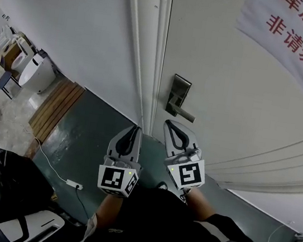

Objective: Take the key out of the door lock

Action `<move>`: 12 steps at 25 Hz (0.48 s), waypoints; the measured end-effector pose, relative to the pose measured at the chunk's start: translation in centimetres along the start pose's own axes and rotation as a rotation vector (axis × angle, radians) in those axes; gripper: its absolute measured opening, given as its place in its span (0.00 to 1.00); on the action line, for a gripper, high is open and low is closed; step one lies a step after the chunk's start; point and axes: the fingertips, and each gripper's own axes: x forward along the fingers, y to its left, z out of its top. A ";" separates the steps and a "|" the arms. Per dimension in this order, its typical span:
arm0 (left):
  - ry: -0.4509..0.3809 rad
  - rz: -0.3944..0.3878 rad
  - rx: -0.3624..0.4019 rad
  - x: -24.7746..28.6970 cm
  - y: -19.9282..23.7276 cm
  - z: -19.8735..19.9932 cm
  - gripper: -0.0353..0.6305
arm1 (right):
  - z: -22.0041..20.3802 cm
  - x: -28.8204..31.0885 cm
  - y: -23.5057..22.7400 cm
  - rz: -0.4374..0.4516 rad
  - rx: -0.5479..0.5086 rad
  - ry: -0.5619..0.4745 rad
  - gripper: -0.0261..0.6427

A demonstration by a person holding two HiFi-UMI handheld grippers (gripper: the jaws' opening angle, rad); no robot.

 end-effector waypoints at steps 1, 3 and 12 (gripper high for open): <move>0.000 0.000 -0.002 0.0 -0.1 -0.1 0.11 | -0.1 -0.2 -0.2 -0.005 -0.002 0.003 0.05; 0.004 0.000 -0.003 0.0 -0.2 -0.3 0.11 | -0.3 -0.5 -0.6 -0.015 -0.004 0.002 0.05; 0.013 -0.027 0.004 0.7 -1.7 -0.7 0.11 | -0.3 -2.0 -1.9 -0.053 -0.022 -0.001 0.05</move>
